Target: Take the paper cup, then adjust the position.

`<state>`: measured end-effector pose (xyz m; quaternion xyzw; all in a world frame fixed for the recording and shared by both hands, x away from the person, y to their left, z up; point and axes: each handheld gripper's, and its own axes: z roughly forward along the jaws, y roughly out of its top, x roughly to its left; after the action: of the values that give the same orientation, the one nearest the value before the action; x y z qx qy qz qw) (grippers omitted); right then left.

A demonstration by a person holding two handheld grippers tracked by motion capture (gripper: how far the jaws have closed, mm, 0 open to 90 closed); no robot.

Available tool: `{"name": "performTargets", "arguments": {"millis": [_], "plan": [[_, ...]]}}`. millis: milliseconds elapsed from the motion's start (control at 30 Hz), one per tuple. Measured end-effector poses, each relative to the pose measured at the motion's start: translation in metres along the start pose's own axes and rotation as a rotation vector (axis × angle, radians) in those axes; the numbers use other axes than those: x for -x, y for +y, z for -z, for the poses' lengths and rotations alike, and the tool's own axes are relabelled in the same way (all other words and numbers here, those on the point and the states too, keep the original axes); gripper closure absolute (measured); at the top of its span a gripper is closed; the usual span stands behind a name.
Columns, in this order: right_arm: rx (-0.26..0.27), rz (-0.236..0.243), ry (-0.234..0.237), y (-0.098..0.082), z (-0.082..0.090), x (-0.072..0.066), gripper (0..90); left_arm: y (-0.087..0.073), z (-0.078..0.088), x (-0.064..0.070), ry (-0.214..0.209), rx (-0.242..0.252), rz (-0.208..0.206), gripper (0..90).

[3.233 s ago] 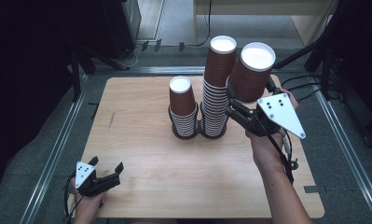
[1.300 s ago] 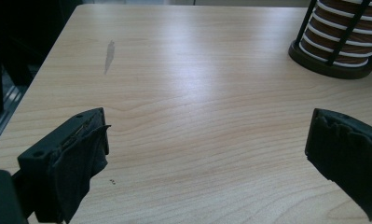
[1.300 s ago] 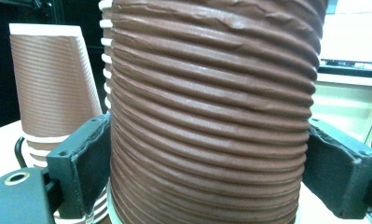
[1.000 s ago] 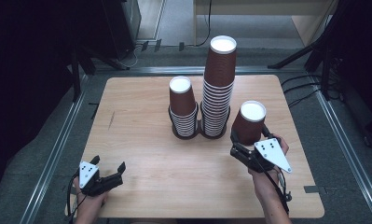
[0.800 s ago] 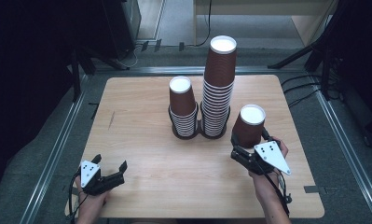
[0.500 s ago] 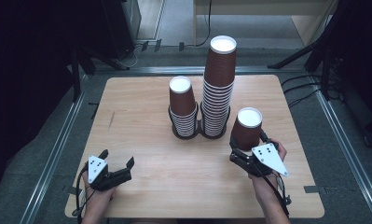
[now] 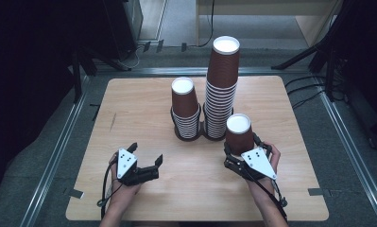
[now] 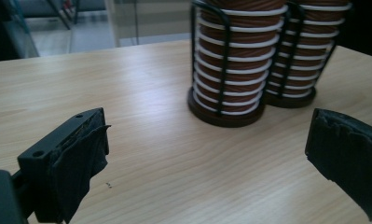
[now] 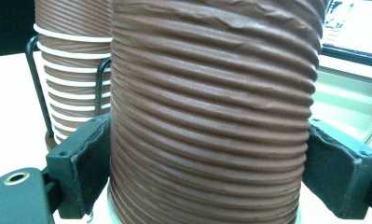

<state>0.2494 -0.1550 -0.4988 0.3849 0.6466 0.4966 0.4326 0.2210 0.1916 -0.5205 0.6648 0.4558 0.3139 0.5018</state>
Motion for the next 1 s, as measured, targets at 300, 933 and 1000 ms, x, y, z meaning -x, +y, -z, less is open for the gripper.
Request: {"name": "performTargets", "arguments": {"millis": [300, 933, 1000], "plan": [[-0.034, 0.058, 0.01, -0.012, -0.002, -0.01, 10.9, 0.01, 0.002, 0.02, -0.116, 0.035, 0.014, 0.0], [-0.047, 0.252, 0.078, -0.02, -0.001, -0.039, 10.5, 0.026, 0.014, 0.034, -0.203, 0.062, 0.037, 0.0], [-0.048, 0.259, 0.08, -0.02, -0.001, -0.04, 10.5, 0.026, 0.014, 0.035, -0.208, 0.061, 0.034, 0.0]]}}
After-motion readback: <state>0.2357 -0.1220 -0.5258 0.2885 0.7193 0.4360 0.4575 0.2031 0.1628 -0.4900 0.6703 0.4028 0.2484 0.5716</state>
